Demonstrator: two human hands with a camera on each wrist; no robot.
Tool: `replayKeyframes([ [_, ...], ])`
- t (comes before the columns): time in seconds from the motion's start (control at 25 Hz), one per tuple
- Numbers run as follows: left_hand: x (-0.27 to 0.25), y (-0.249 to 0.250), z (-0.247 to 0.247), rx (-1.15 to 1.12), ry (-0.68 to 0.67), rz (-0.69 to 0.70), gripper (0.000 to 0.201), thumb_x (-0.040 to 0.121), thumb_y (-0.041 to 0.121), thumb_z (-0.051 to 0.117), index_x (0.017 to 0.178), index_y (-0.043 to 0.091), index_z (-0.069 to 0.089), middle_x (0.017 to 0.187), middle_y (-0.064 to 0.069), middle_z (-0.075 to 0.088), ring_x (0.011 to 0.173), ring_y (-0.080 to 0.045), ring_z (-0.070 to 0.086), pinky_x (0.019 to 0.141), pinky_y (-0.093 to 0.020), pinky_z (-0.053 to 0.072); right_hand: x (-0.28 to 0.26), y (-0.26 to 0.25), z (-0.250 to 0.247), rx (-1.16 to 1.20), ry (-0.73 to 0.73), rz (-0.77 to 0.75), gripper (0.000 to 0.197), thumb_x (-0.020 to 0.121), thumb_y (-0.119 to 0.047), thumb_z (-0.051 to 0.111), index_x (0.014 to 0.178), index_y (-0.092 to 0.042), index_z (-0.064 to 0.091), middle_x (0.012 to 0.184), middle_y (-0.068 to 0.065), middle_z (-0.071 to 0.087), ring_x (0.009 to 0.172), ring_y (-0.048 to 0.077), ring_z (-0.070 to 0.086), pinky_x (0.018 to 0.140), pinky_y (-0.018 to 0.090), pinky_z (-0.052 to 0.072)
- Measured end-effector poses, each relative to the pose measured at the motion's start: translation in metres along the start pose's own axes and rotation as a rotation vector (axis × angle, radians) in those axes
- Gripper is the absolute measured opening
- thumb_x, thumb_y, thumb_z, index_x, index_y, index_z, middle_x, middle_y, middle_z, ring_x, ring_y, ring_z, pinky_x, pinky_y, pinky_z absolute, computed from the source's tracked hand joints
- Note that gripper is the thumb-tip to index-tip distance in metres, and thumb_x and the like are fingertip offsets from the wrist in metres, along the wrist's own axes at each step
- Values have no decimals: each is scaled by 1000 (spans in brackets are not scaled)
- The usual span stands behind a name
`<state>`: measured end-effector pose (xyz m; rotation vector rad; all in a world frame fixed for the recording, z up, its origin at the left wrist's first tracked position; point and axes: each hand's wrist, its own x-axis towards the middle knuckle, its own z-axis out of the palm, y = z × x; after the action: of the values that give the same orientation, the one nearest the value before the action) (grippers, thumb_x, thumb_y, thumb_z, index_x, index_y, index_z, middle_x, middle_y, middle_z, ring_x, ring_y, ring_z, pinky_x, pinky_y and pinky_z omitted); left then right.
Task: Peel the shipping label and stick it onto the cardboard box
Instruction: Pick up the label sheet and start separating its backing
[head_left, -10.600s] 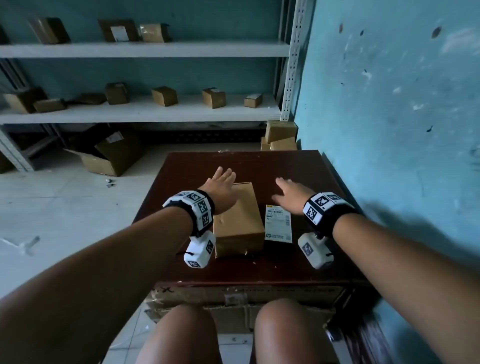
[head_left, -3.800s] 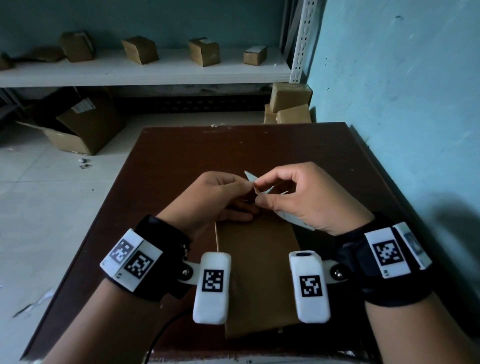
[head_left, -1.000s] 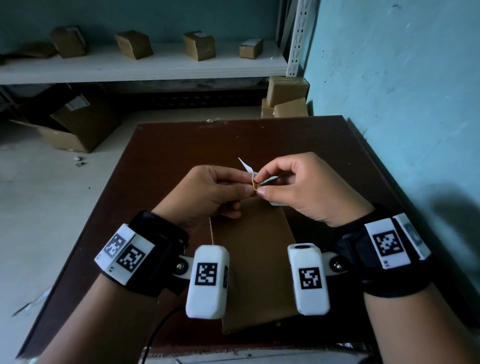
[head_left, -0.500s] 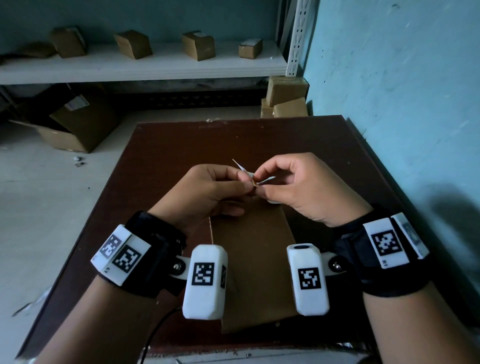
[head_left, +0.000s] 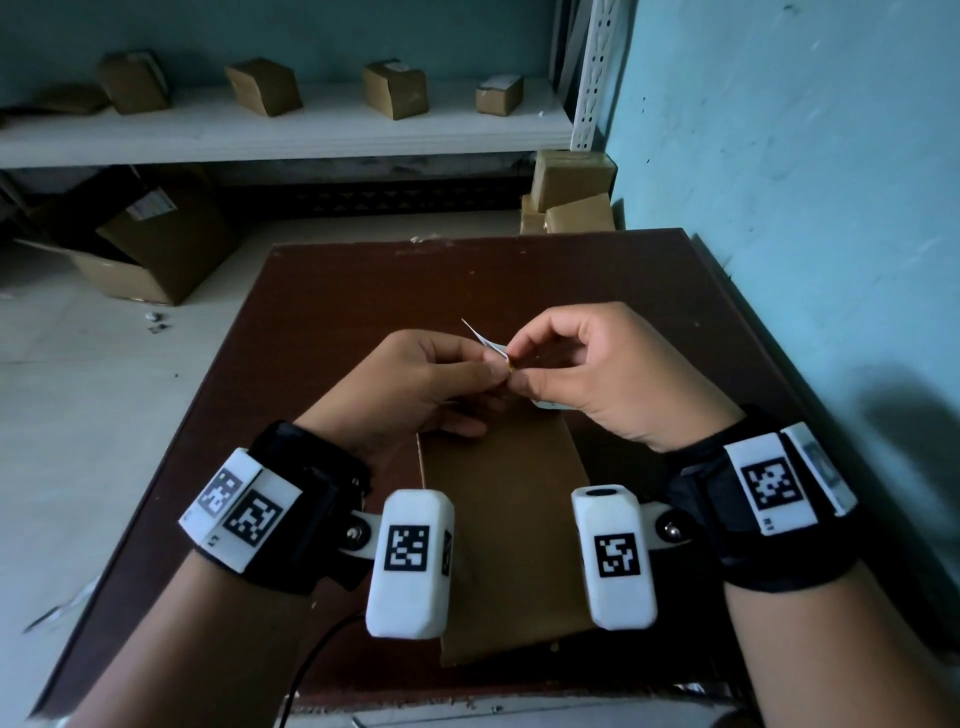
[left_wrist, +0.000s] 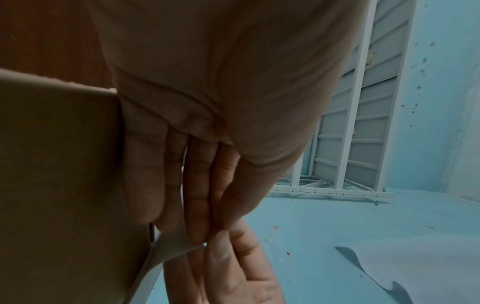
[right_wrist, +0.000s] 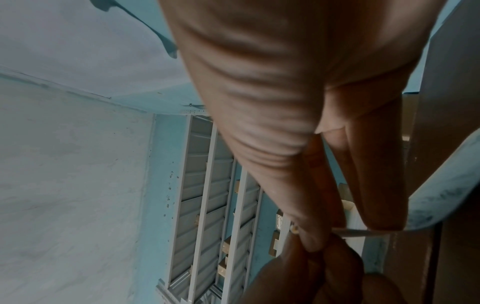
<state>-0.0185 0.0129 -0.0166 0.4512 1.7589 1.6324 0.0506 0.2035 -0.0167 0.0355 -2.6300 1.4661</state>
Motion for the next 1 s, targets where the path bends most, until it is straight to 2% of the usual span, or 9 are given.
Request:
replayKeyframes([
  [0.16,1,-1,0,16,-6,6,18,75,26,69,86,13,74,98,-22,72,82,-17,68,60,-22,59,-1,-2,0,14,-11,5,17,77,-23,82,92,-26,75,89,-9,76,86,11,74,84,49,59],
  [0.36,1,-2,-2,10,-52,14,14,75,24,68,84,13,70,79,-8,68,74,-13,65,60,-22,59,-3,-5,0,49,-16,25,17,76,-21,84,90,-22,75,87,0,78,81,22,76,80,50,60],
  [0.52,0,0,-1,3,-45,13,16,74,24,68,84,12,70,78,-7,66,74,-14,64,60,-23,57,-3,-7,0,58,-25,20,19,75,-25,84,92,-22,75,88,0,77,82,24,76,79,51,60],
  [0.6,-1,0,-1,0,-25,20,7,79,20,67,81,14,71,76,-6,67,73,-13,64,59,-23,57,-4,-8,0,87,-34,24,19,77,-28,83,93,-21,76,88,-1,78,81,24,76,80,52,60],
  [0.68,-1,0,0,17,-17,28,7,82,19,67,81,15,73,75,-4,69,72,-12,64,58,-23,57,-5,-10,1,108,-30,29,21,78,-33,81,93,-19,76,87,-1,78,78,23,77,78,51,61],
  [0.8,-1,1,1,51,-27,40,16,72,28,70,82,16,74,75,-1,70,71,-10,65,58,-22,57,-4,-10,2,90,-14,28,20,79,-34,79,91,-18,76,86,0,77,76,19,77,76,48,63],
  [0.92,0,1,1,99,-20,49,8,86,19,67,84,14,73,72,1,69,70,-9,64,56,-22,57,-4,-9,1,80,-5,39,16,81,-32,77,91,-19,77,86,0,78,77,17,77,77,46,63],
  [1.0,1,-1,1,128,-11,53,14,94,13,61,84,14,72,70,3,68,69,-7,63,56,-22,56,-4,-9,1,52,5,36,11,85,-26,75,93,-19,78,86,-2,77,78,15,76,77,44,63],
])
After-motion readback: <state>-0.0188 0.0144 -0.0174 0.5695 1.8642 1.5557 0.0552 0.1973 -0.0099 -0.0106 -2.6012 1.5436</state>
